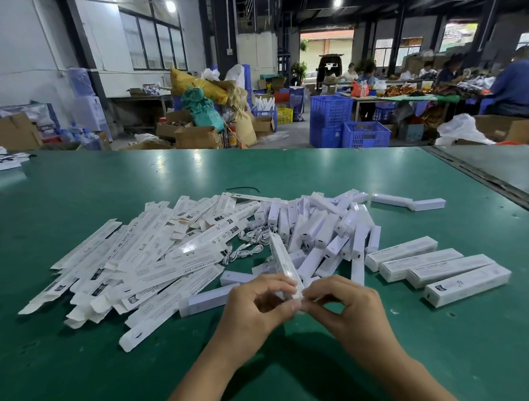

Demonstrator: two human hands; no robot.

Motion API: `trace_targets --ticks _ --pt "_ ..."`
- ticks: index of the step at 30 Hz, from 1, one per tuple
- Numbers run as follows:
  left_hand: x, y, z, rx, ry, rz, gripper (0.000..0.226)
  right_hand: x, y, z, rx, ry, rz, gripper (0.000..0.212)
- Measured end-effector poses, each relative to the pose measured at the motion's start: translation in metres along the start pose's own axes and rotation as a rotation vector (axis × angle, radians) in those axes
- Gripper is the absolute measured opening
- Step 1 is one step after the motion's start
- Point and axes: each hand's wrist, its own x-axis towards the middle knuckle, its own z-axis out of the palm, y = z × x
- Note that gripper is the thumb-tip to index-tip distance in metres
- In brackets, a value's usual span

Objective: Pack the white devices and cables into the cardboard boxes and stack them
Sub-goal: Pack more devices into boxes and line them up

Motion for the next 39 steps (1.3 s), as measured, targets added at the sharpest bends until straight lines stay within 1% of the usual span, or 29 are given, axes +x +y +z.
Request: trace_targets --ticks 2,4,6,8,10,12,13,15,17,18,20,23,26,28,29,30,32,33,35,36,37,38,39 --pt "0.0 0.002 0.001 -0.026 -0.013 -0.006 0.021 -0.001 0.001 -0.002 0.077 -0.057 0.166 0.023" --pt "0.0 0.002 0.001 -0.027 -0.016 0.0 0.016 -0.001 0.005 -0.001 0.135 -0.133 0.277 0.024" --pt "0.0 0.002 0.002 -0.032 -0.022 0.018 0.009 -0.001 0.005 0.001 0.139 -0.156 0.282 0.021" --pt "-0.001 0.002 0.001 -0.084 -0.025 0.028 0.009 -0.002 0.004 0.002 0.151 -0.12 0.257 0.018" --pt "-0.002 0.005 0.0 -0.179 -0.018 0.047 0.015 -0.003 0.002 0.002 0.219 -0.072 0.21 0.02" --pt "-0.001 0.006 -0.001 -0.3 -0.001 0.054 0.022 -0.004 -0.001 0.0 0.284 -0.068 0.17 0.03" --pt "0.0 0.007 -0.002 -0.378 0.007 0.044 0.025 -0.005 -0.002 0.001 0.269 -0.067 0.145 0.037" --pt "0.002 0.008 -0.005 -0.544 0.004 0.006 0.027 -0.006 0.001 0.003 0.115 -0.046 0.108 0.059" --pt "0.003 0.01 -0.013 -0.708 0.003 -0.042 0.032 -0.005 0.007 0.004 -0.05 -0.032 0.148 0.075" --pt "0.003 0.009 -0.018 -0.799 0.003 -0.07 0.035 -0.004 0.01 0.003 -0.092 -0.026 0.185 0.079" --pt "0.003 0.007 -0.029 -0.96 -0.025 -0.107 0.039 -0.004 0.015 -0.001 -0.143 -0.019 0.224 0.073" --pt "0.007 0.001 -0.037 -1.121 -0.078 -0.132 0.033 -0.003 0.018 -0.006 -0.237 -0.021 0.199 0.056" --pt "0.008 -0.007 -0.039 -1.255 -0.136 -0.145 0.021 -0.002 0.021 -0.005 -0.315 -0.018 0.159 0.053" --pt "0.009 -0.011 -0.038 -1.317 -0.117 -0.168 0.021 0.001 0.023 -0.002 -0.397 -0.006 0.174 0.059" --pt "0.009 -0.013 -0.037 -1.327 -0.073 -0.188 0.025 0.002 0.024 -0.001 -0.429 -0.004 0.191 0.059" --pt "0.01 -0.014 -0.035 -1.321 -0.026 -0.205 0.031 0.004 0.024 0.001 -0.449 -0.004 0.202 0.053" --pt "0.012 -0.016 -0.034 -1.263 0.03 -0.219 0.043 0.005 0.023 0.003 -0.474 -0.031 0.192 0.033" --pt "0.013 -0.017 -0.034 -1.203 0.034 -0.217 0.051 0.005 0.021 0.005 -0.482 -0.05 0.186 0.027" --pt "0.013 -0.019 -0.03 -0.981 0.031 -0.228 0.068 0.004 0.018 0.009 -0.485 -0.077 0.128 0.025" --pt "0.013 -0.018 -0.026 -0.837 0.039 -0.244 0.07 0.004 0.016 0.012 -0.484 -0.113 0.092 0.028" --pt "0.013 -0.019 -0.021 -0.714 0.058 -0.259 0.065 0.003 0.014 0.015 -0.479 -0.186 0.08 0.035" --pt "0.014 -0.019 -0.016 -0.646 0.091 -0.268 0.053 0.003 0.013 0.017 -0.466 -0.275 0.09 0.045" --pt "0.016 -0.019 -0.013 -0.629 0.152 -0.27 0.038 0.002 0.014 0.019 -0.451 -0.356 0.111 0.056"
